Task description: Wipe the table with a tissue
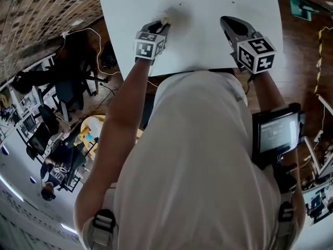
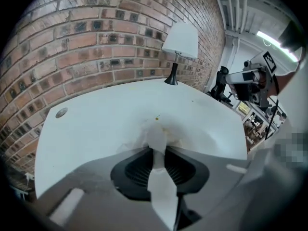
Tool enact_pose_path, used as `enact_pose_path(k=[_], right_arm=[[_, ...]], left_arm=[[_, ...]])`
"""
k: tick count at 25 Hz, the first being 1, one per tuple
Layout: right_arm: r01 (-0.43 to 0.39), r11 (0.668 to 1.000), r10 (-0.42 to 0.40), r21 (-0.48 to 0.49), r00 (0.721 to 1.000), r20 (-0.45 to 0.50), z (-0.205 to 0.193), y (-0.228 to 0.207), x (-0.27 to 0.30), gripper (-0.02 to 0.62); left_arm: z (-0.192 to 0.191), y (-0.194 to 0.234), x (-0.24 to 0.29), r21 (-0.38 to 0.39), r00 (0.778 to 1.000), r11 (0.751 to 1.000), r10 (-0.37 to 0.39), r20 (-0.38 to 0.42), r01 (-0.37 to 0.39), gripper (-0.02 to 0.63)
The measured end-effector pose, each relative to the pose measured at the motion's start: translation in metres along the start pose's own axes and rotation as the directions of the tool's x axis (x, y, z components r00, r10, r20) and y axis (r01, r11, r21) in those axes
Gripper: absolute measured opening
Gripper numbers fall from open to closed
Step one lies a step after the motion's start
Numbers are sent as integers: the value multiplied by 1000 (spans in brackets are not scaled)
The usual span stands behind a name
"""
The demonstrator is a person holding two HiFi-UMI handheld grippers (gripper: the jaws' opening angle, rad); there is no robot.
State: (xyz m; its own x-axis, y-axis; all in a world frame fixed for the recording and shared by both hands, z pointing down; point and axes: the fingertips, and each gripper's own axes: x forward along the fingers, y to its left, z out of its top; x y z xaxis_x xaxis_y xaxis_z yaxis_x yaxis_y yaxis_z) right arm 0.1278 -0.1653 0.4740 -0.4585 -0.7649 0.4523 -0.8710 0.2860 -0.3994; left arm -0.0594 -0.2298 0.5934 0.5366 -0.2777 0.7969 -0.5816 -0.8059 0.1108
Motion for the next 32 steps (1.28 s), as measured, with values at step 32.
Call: enact_pose_path(k=[32], right_arm=[[-13,996,13,86,1000,4,-8,-72,-45,8]], left_arm=[[48,-2,40,-115,996,989,89,-4,-89,61]])
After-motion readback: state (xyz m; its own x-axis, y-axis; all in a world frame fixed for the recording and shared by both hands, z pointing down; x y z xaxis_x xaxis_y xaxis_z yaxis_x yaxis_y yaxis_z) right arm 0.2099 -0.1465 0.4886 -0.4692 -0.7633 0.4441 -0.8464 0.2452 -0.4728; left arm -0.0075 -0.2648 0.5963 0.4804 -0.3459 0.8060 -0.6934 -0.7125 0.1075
